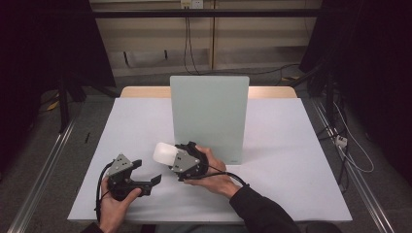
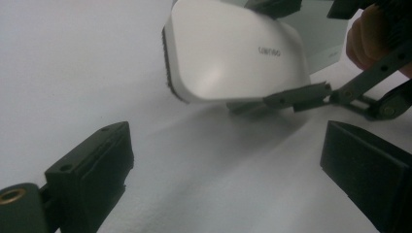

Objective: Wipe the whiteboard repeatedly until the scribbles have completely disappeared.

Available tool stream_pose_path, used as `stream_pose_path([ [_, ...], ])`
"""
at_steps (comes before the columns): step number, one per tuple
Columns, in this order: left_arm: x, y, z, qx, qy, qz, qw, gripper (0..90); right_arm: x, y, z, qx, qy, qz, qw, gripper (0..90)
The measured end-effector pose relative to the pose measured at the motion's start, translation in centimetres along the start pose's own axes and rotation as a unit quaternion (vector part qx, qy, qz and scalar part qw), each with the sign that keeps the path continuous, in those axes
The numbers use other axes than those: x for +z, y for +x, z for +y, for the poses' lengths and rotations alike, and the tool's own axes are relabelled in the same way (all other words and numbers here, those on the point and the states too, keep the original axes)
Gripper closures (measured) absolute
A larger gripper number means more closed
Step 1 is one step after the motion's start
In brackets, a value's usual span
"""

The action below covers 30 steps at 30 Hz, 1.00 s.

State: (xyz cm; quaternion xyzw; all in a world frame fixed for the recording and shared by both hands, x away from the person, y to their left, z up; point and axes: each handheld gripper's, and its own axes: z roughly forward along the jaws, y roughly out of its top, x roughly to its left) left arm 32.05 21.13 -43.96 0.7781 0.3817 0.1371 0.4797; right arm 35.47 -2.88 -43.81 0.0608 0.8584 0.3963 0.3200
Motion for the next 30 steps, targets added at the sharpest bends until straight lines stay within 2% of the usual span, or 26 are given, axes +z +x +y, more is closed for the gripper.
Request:
stream_pose_path([
  [1,0.0,0.0,0.0,-0.004,-0.001,0.0,1.0,4.9,-0.3,-0.3,-0.1,0.004,-0.001,-0.004,1.0,31.4],
  [9,0.1,-0.1,0.0,0.0,0.003,-0.002,1.0,4.8,-4.3,-3.1,-1.0,0.017,-0.002,-0.049,0.9986,31.4],
  [18,0.1,0.0,-0.1,-0.003,0.006,-0.001,1.0,4.9,-7.7,-5.1,-2.6,0.046,-0.004,-0.08,0.9957,31.4],
  [21,0.2,0.0,-0.1,-0.001,0.004,-0.001,1.0,4.8,-8.4,-5.4,-3.0,0.06,-0.001,-0.078,0.9952,31.4],
  [30,0.3,0.1,-0.2,-0.005,0.006,-0.004,1.0,4.9,-10.0,-5.3,-3.7,0.1,-0.002,-0.043,0.9941,31.4],
])
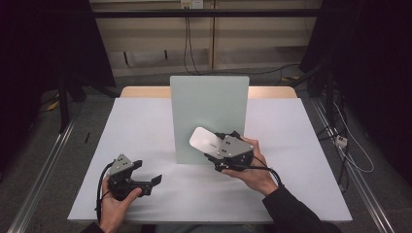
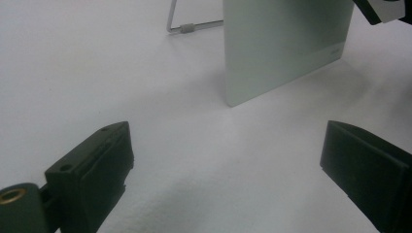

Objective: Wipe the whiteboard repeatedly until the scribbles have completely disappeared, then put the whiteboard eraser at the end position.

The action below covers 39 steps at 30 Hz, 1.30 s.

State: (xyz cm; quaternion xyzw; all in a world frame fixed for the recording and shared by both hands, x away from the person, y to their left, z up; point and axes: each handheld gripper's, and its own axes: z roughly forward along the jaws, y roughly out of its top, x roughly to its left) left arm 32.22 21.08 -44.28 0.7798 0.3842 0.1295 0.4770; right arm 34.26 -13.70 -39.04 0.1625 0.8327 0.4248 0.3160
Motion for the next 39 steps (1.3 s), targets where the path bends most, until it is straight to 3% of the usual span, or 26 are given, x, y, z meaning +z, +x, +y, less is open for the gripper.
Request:
stream_pose_path([
  [7,-0.1,0.1,0.0,-0.004,0.001,0.0,1.0,4.9,-1.4,-0.9,-0.1,0.038,-0.013,0.019,0.999,31.4],
  [14,-0.1,0.0,0.0,-0.002,0.002,0.0,1.0,4.8,-2.7,-1.6,-0.7,0.069,-0.006,0.029,0.9972,31.4],
  [25,-0.1,-0.1,0.1,0.0,0.001,0.001,1.0,4.8,-2.8,-0.9,-2.1,0.078,0.03,0.043,0.9956,31.4],
  [32,0.0,-0.3,0.1,-0.002,0.002,0.001,1.0,4.9,-3.4,-0.9,-2.7,0.086,0.038,0.046,0.9945,31.4],
  [39,0.1,0.0,-0.1,-0.005,0.004,-0.005,1.0,4.9,-3.4,-0.5,-2.7,0.096,0.057,0.074,0.991,31.5],
])
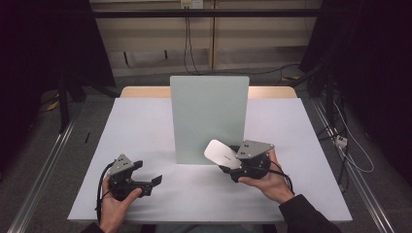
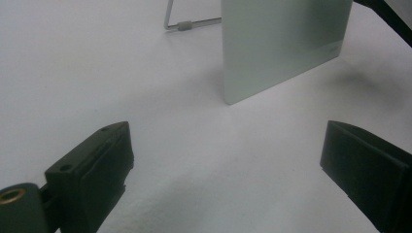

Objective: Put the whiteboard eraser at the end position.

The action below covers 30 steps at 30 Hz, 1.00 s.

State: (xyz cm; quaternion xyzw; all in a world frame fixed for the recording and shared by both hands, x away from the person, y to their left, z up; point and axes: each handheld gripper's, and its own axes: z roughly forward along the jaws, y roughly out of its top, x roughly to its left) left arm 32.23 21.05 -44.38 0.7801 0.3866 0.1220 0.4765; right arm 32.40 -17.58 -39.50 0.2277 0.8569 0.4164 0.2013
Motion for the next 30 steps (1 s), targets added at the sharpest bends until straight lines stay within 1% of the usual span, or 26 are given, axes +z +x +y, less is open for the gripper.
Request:
stream_pose_path([
  [3,-0.1,-0.1,0.1,0.002,-0.002,0.0,1.0,4.9,0.2,0.2,0.0,0.005,0.007,0.01,0.9999,31.4],
  [5,-0.1,-0.1,0.1,0.005,-0.002,0.0,1.0,4.8,0.5,0.5,-0.2,0.002,0.015,0.018,0.9997,31.4],
  [8,0.0,-0.1,0.1,0.003,-0.001,0.001,1.0,4.8,0.9,1.2,-0.4,-0.006,0.022,0.026,0.9994,31.4],
  [10,0.0,-0.2,0.1,0.003,0.0,0.0,1.0,4.9,1.1,1.4,-0.5,-0.006,0.022,0.032,0.9992,31.4],
  [12,0.0,-0.3,0.1,0.007,-0.002,0.0,1.0,4.9,1.2,1.7,-0.4,-0.011,0.026,0.037,0.9989,31.5],
  [16,0.0,-0.3,0.1,0.007,-0.001,0.0,1.0,4.9,1.7,2.1,-0.4,-0.016,0.037,0.055,0.9976,31.4],
  [19,0.0,-0.4,0.2,0.009,-0.002,0.001,1.0,4.9,2.1,2.5,-0.5,-0.024,0.049,0.061,0.9967,31.4],
  [20,0.0,-0.4,0.2,0.009,0.0,0.001,1.0,4.8,2.2,2.6,-0.5,-0.024,0.049,0.06,0.9967,31.4],
  [22,0.0,-0.4,0.2,0.011,0.0,0.003,0.9999,4.9,2.5,2.7,-0.5,-0.021,0.049,0.066,0.9964,31.4],
  [23,0.0,-0.4,0.1,0.007,-0.002,0.001,1.0,4.8,2.7,2.9,-0.5,-0.023,0.053,0.07,0.9958,31.4],
  [26,0.0,-0.3,0.1,0.007,-0.002,0.002,1.0,4.9,3.1,3.3,-0.6,-0.025,0.063,0.083,0.9942,31.5],
  [30,0.0,-0.4,0.1,0.007,-0.002,0.001,1.0,4.9,3.8,3.6,-0.6,-0.03,0.079,0.094,0.992,31.4],
])
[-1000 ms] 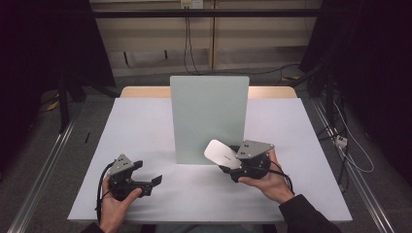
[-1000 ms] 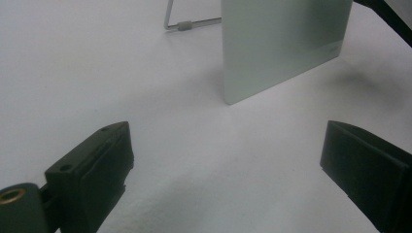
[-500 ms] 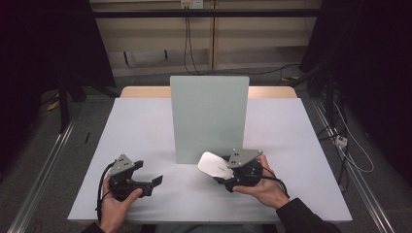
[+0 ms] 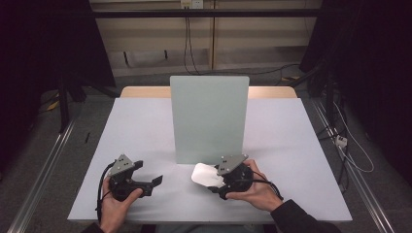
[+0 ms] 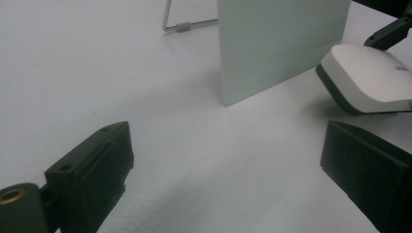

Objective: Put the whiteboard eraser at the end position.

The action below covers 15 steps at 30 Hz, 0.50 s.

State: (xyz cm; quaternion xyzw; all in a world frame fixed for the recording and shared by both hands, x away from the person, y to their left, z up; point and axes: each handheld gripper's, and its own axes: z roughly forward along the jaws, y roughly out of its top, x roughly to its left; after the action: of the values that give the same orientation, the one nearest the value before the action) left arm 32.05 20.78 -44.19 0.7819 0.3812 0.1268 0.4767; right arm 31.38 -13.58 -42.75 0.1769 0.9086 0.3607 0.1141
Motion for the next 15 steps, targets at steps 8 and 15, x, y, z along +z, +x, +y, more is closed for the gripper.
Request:
stream_pose_path([
  [8,-0.1,0.1,0.0,0.0,0.0,0.002,1.0,4.9,1.1,0.1,-0.1,-0.002,0.018,0.02,0.9996,31.4],
  [15,-0.1,0.1,0.0,-0.001,0.0,0.003,1.0,4.9,1.7,0.2,-0.1,-0.005,0.024,0.028,0.9993,31.3],
])
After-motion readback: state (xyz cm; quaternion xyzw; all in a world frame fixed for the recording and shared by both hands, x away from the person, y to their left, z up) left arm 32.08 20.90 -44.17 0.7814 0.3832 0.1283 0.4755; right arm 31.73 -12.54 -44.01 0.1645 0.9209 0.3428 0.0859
